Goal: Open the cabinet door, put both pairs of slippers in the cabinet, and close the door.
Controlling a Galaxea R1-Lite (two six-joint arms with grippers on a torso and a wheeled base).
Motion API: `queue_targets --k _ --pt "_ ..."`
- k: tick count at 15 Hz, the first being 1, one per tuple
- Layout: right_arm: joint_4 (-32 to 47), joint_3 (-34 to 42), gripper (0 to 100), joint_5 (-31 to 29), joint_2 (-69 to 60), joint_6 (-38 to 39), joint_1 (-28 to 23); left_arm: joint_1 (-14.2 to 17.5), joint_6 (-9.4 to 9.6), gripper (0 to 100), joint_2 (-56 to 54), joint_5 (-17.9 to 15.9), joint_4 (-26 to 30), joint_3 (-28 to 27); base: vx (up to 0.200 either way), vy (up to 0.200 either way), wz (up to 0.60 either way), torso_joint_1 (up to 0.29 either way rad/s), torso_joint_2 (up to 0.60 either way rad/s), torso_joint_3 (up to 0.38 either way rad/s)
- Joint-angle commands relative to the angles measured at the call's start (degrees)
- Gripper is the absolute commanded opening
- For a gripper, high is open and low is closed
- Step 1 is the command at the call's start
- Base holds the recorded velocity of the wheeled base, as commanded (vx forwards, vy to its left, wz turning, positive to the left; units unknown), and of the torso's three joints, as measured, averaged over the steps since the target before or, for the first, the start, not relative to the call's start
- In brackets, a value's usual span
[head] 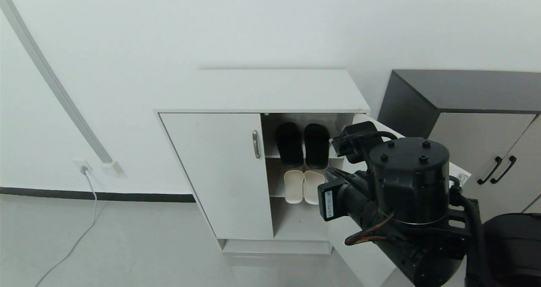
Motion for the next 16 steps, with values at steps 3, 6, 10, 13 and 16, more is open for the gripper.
queue_targets --k 3,6,10,13,16 --pt "-0.01 0.06 0 -0.01 -0.15 -0.01 0.1 0.0 -0.01 0 -0.01 -0.02 0.02 0.01 0.0 0.0 0.0 0.227 -0.54 -0.312" --pt "-0.01 0.15 0 0.08 0.03 0.08 0.02 0.0 -0.1 0 -0.01 0.07 -0.07 0.01 0.0 0.0 0.0 0.243 -0.57 -0.318" --pt "-0.01 0.32 0 0.08 0.03 -0.01 -0.86 0.0 -0.1 0 -0.01 0.07 0.02 0.01 0.0 0.0 0.0 0.262 -0.59 -0.331" --pt "0.08 0.76 0 0.17 0.21 -0.1 -1.13 0.0 -0.1 0 -0.01 0.07 -0.07 0.01 0.0 0.0 0.0 0.146 -0.32 -0.175" --pt "0.08 0.85 0 0.17 0.29 -0.36 -1.3 -0.09 -0.1 0 -0.01 0.07 -0.07 0.01 0.0 0.0 0.0 0.011 -0.02 -0.012"
